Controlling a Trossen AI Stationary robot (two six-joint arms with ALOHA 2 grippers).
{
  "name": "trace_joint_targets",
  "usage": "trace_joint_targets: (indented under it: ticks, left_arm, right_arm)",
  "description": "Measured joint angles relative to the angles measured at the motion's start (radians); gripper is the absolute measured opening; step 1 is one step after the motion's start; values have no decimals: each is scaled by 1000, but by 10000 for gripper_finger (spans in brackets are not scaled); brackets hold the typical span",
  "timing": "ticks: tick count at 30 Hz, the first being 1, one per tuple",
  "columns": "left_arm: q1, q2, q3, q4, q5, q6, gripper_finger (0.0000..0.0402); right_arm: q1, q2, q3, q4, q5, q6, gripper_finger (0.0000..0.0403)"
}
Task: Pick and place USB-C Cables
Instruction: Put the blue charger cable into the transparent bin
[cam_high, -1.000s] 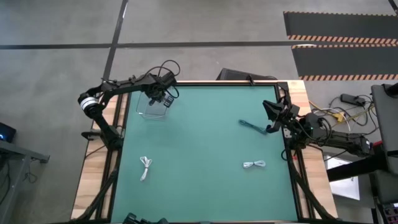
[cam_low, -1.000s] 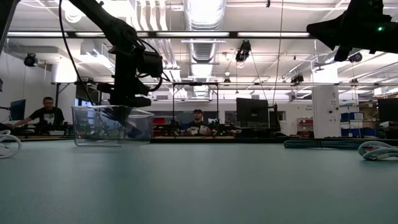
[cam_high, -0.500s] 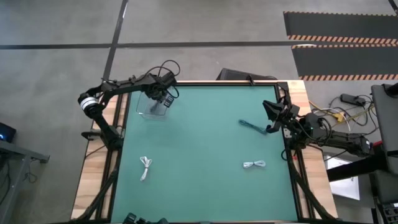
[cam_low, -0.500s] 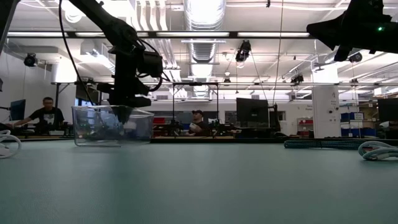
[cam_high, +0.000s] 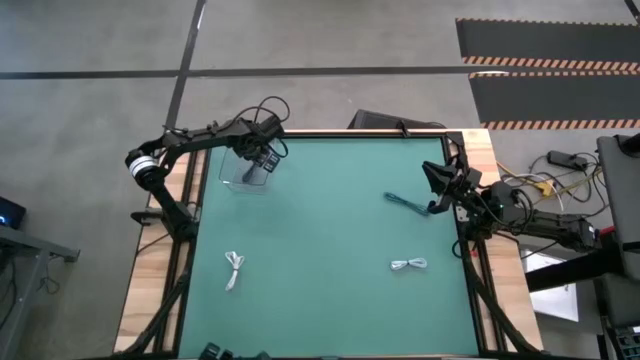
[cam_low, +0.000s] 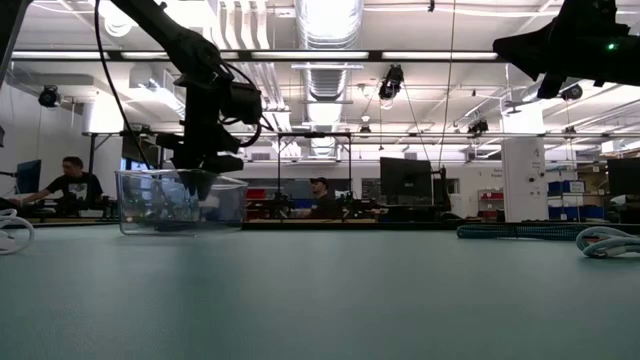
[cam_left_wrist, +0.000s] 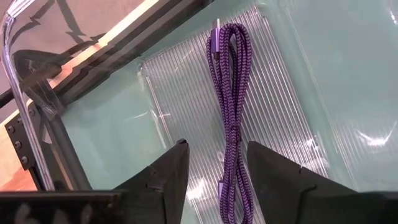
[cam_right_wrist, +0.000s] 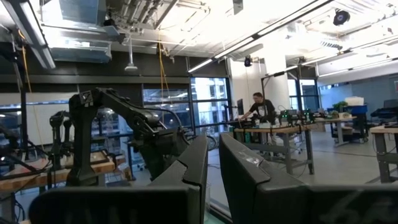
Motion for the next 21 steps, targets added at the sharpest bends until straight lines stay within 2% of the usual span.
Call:
trace_joint_targets:
  ticks: [9, 21]
  left_arm:
    - [-86, -82, 0, -1, 0, 55, 147]
    - [-353, -325, -10, 71, -23, 120, 147]
  right_arm:
    - [0, 0, 0, -4, 1, -9, 31]
    - [0, 1, 0, -65, 6, -9, 31]
